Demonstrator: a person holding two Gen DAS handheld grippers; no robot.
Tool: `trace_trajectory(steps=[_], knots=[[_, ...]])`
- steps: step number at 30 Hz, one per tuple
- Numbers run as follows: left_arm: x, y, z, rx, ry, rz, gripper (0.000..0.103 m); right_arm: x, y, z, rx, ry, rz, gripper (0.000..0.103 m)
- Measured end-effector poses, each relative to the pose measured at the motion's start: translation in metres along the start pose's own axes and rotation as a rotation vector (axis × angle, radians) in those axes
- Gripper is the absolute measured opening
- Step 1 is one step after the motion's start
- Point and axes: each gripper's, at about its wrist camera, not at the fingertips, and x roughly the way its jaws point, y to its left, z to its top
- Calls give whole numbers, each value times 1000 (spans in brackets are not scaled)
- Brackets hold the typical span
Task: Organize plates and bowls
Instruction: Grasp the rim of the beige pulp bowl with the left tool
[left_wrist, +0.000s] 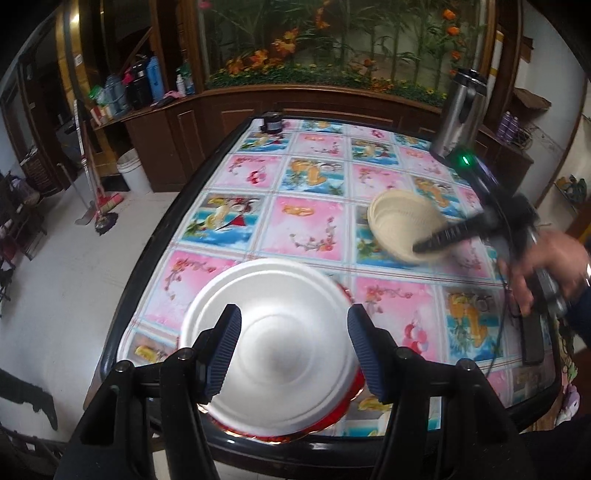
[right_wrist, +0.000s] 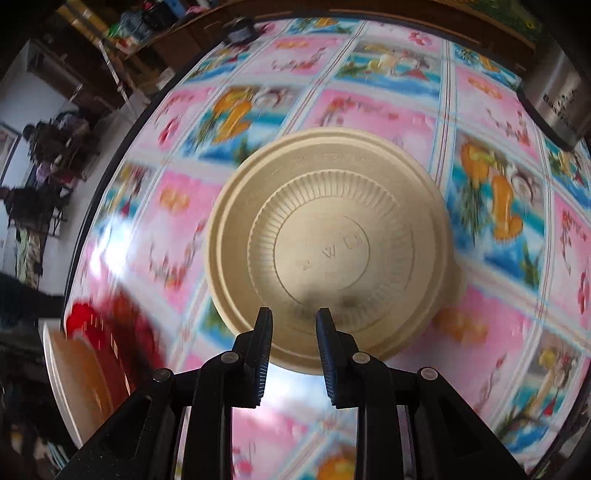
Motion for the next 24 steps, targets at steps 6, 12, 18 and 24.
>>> trace_trajectory(steps=[6,12,18,24], knots=[[13,-41,9,85,15,-97,59,-27,3,-109,-9,35,148,34],[42,-80,14,117,101,-242,59,-92,-35,-176,126,-195,134,34],[82,-106,11,114,222,-320,59,-94,-73,-203,267,-233,114,34],[104,-118,12,137,268,-304,59,-83,-72,-210,297,-228,149,34]])
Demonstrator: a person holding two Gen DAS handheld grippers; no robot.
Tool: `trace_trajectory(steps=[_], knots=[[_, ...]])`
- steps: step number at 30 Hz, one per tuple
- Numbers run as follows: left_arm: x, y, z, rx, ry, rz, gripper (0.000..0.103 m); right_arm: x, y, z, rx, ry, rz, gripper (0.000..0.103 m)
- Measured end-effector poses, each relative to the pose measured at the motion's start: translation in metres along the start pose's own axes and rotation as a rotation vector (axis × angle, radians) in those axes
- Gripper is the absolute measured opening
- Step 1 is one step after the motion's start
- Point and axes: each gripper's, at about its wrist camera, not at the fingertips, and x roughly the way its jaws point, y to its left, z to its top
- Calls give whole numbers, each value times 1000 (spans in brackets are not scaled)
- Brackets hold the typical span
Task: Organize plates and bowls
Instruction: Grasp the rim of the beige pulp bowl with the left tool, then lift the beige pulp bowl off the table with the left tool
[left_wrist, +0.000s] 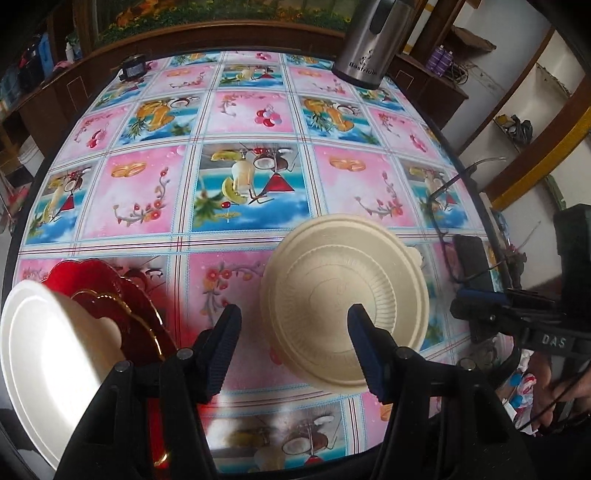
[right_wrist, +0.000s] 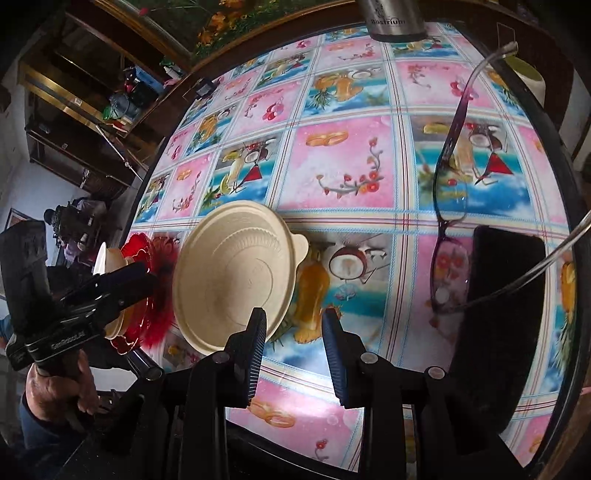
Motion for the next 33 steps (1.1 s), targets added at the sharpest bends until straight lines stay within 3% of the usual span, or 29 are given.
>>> trace_trajectory(steps=[10,15,17,19,21,33], knots=[[26,3,6,10,50,13,56,24,1,15,-2,48,-3,34],[37,1,5,39,77,22,25,43,6,20,-17,88,-6,34],[40,-1,3,55,86,27,18,52,6,20,-10,105,-17,34],[39,-4,2,71,76,38,18,53,6,19,-12,102,-25,21],[35,-5,2,75,63,38,18,50,6,20,-15,91,-31,17],[10,-16,7,134,-24,108,18,28,18,23,-44,30,-15,17]])
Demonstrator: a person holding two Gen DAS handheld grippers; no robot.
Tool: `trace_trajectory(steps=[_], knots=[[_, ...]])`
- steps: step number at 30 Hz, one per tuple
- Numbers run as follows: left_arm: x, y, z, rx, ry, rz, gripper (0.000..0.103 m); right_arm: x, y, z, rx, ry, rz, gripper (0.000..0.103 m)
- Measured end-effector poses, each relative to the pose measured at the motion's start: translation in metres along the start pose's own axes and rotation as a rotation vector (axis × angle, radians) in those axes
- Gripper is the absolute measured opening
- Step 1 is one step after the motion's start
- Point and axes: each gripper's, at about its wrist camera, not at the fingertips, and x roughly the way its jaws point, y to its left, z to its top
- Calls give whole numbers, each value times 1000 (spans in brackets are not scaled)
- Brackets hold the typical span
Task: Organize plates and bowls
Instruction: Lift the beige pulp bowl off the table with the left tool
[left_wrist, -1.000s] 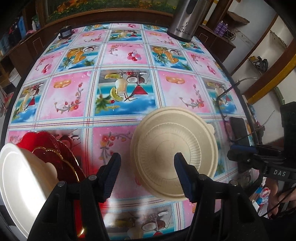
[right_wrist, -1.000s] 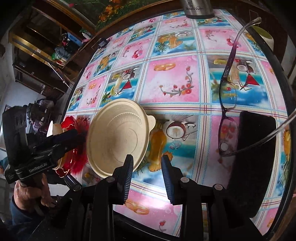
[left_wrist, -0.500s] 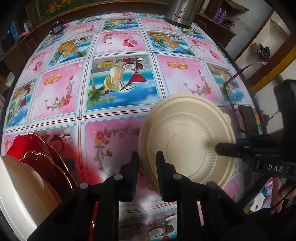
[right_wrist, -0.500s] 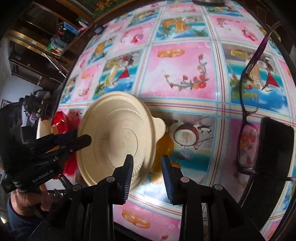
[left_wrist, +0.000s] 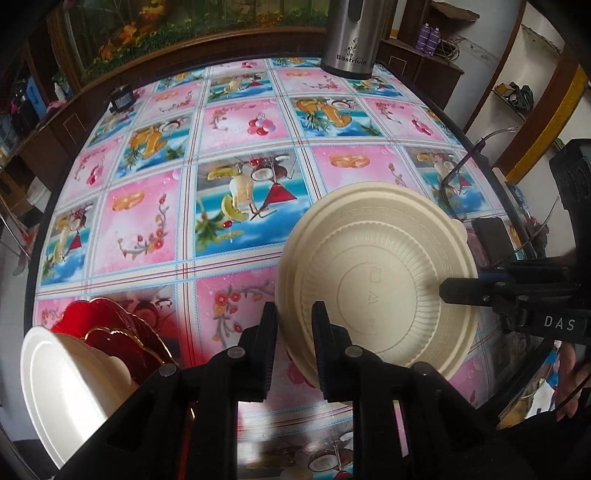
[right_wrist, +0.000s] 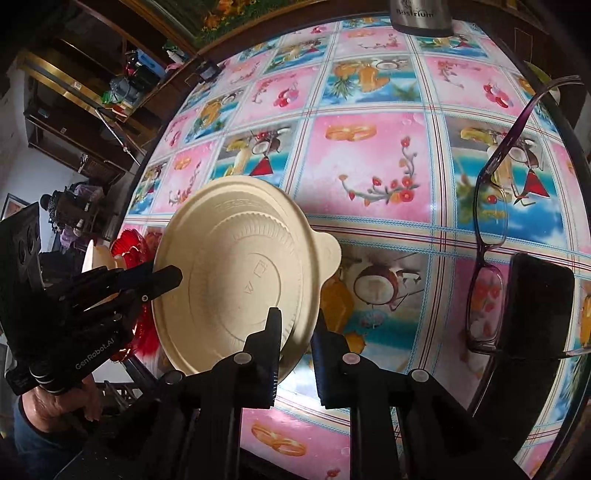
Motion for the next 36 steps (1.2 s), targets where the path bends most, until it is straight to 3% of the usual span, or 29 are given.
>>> trace_trajectory(steps=[36], knots=[[-46,-11,-18,42,-124,77,18,-21,20,-22,-34,-72,37,17]])
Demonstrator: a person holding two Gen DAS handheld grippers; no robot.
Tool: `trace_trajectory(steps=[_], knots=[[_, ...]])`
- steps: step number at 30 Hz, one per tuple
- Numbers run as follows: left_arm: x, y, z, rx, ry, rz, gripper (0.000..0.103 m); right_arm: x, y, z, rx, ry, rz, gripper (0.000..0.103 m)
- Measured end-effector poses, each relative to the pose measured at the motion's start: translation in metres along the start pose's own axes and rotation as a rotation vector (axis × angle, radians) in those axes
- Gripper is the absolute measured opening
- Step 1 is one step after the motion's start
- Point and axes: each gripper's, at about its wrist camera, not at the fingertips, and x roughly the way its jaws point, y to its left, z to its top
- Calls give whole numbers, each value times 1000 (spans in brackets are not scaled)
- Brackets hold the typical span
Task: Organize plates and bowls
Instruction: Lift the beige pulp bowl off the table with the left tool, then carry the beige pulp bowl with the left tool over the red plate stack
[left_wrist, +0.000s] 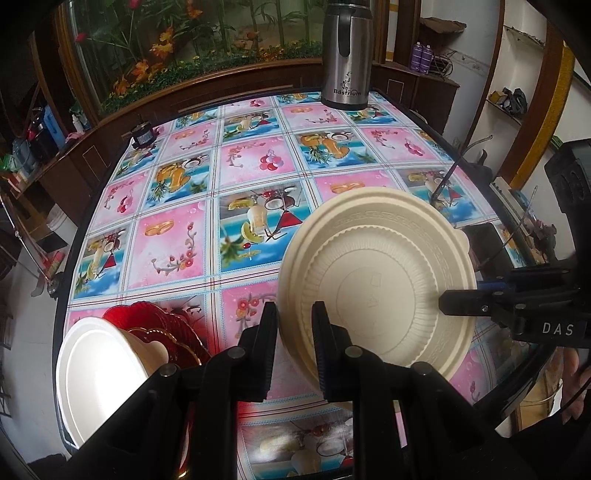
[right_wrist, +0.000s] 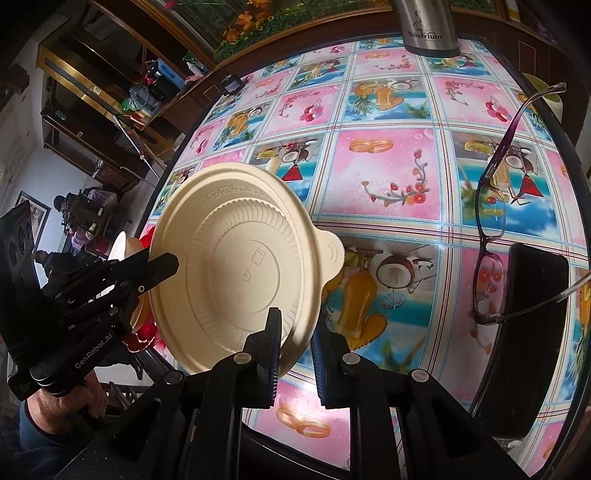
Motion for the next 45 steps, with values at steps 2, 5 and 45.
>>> trace_trajectory(steps=[2,5,45], knots=[[-2,0,-1,-2,-5,1,18,-1,1,0,-2,-2,1,17],[-5,1,-2,-4,-13,3,18,-2,4,-1,-6,-4,1,17],[-46,26,-23,-61,-83,86,18,-4,48,0,-90,-12,57,17]])
